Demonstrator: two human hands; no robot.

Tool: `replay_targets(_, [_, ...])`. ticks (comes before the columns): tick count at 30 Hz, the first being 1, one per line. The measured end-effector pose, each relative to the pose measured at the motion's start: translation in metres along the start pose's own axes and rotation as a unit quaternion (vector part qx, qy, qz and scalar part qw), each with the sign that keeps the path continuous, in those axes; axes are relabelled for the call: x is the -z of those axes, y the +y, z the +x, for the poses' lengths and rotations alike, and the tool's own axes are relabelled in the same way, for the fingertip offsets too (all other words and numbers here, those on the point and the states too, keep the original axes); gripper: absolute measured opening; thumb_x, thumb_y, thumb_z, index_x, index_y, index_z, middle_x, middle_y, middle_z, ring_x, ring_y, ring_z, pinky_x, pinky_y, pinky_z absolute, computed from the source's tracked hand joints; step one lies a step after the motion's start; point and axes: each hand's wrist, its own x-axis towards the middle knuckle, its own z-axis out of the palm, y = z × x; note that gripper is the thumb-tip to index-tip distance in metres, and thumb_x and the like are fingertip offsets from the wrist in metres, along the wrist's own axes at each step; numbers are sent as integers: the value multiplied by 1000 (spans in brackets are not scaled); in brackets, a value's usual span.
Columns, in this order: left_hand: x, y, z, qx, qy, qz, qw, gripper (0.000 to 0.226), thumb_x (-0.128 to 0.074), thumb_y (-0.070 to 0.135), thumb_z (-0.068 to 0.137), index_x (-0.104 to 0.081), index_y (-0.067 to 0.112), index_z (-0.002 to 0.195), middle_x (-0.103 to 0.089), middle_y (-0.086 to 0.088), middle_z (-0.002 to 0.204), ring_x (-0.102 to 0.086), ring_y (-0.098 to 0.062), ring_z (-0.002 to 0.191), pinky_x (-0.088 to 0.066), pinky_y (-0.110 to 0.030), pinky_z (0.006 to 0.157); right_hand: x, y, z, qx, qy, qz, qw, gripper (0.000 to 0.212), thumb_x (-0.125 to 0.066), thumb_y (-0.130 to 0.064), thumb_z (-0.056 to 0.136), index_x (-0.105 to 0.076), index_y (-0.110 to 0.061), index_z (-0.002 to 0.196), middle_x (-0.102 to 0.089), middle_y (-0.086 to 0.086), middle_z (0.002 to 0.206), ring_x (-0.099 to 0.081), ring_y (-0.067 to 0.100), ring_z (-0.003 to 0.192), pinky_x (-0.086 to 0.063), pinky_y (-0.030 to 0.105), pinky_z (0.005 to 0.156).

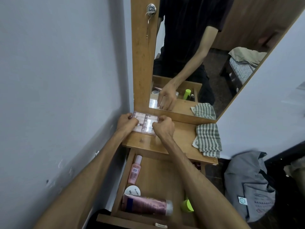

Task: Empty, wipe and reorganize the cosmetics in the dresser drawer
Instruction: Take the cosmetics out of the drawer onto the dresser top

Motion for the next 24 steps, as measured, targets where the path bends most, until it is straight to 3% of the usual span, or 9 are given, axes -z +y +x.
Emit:
replay_targets(3, [-2, 1, -11, -31, 57, 7, 998, 34, -62, 7, 91, -44, 31, 76, -56, 15, 79, -55, 2, 69, -39, -9, 54, 5, 5, -7, 15, 8, 10, 1000, 28, -66, -12, 81, -72, -8, 108, -73, 3, 93, -66, 26, 97, -44, 26, 78])
replay_targets(6, [-2, -5, -26, -47, 133, -19, 990, 10, -66, 14, 91, -62, 21, 95, -61, 8, 89, -60, -6, 80, -43, -14, 64, 11, 13, -22, 34, 27, 34, 998, 30, -66, -17, 82, -75, -12, 110, -76, 1, 102, -66, 18, 95, -46, 26, 83])
replay_targets(8, [0, -12, -37, -47, 164, -25, 985, 19, -67, 15, 90, -67, 16, 109, -65, 5, 97, -61, -4, 81, -42, -13, 64, 14, 20, -35, 48, 35, 47, 997, 26, -67, -19, 81, -78, -15, 104, -77, -2, 96, -68, 13, 91, -54, 31, 86])
replay_targets(11, [2, -18, -63, -58, 182, -16, 981, 16, -61, 9, 88, -72, 15, 99, -68, 6, 90, -61, -2, 80, -40, -11, 62, 18, 31, -58, 62, 30, 59, 996, 18, -67, -18, 80, -80, -20, 92, -76, -7, 83, -70, 8, 81, -58, 32, 84])
replay_targets(17, [0, -42, -124, -87, 116, 27, 989, 22, -59, 1, 83, -72, 18, 86, -71, 8, 86, -64, -1, 82, -46, -13, 69, 22, 58, -113, 89, -30, 35, 995, 13, -68, -18, 82, -80, -23, 83, -74, -13, 73, -68, -1, 73, -57, 22, 73])
replay_targets(19, [-1, -51, -150, -91, 85, 47, 991, 23, -58, 0, 83, -72, 19, 81, -72, 4, 75, -66, -4, 70, -48, -9, 61, 24, 68, -137, 92, -57, 11, 994, 13, -67, -21, 82, -79, -25, 81, -75, -14, 74, -69, -2, 74, -56, 20, 72])
replay_targets(21, [-7, -64, -159, -85, 45, 75, 992, 24, -58, 0, 84, -71, 20, 78, -72, 0, 70, -68, -15, 63, -50, -16, 52, 20, 79, -148, 90, -87, -9, 992, 14, -67, -20, 82, -80, -25, 80, -75, -16, 76, -68, -4, 74, -54, 16, 71])
replay_targets(24, [-7, -84, -171, -89, -7, 140, 986, 26, -65, 10, 87, -71, 32, 75, -71, 13, 81, -67, -6, 77, -53, -22, 69, 20, 94, -168, 77, -118, -49, 989, 17, -66, -19, 81, -82, -25, 85, -77, -15, 81, -70, -2, 77, -54, 19, 73])
